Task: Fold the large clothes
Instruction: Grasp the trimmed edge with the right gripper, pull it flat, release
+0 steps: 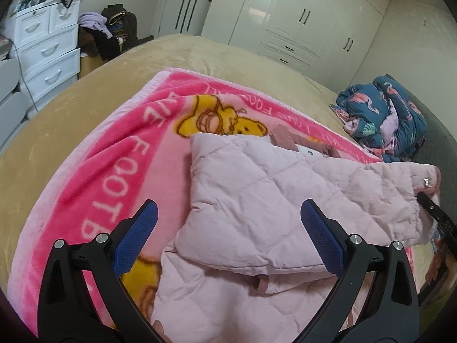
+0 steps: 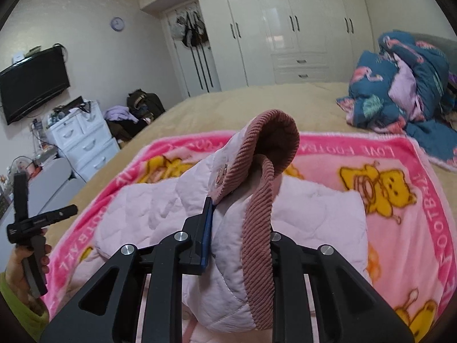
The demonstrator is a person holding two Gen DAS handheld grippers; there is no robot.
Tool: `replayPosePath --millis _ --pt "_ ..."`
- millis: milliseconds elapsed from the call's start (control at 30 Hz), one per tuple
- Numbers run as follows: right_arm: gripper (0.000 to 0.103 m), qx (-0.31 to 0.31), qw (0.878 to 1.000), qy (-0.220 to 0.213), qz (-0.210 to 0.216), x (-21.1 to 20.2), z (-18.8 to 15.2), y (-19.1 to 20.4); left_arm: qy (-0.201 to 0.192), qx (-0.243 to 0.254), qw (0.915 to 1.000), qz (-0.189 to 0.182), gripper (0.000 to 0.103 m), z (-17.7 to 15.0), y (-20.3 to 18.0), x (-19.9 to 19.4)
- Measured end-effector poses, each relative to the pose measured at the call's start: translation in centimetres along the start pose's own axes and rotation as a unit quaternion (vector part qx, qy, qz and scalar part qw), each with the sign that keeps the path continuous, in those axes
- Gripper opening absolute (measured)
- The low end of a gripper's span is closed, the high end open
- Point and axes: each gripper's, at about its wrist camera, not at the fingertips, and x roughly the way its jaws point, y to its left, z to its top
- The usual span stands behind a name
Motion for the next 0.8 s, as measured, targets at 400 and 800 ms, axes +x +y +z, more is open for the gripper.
replayPosePath --millis 400,800 --pt "0.02 0.003 0.999 0.021 -0.027 2.4 -1.7 -1.0 0.027 0.052 0.9981 -0.017 0.094 -1.4 -3.1 2.9" --pt "0.031 0.014 0.997 0.052 -0.058 4.8 -2.4 -1.7 0.049 0.12 0.9911 -0.031 0.088 -3.2 -6.5 5.4"
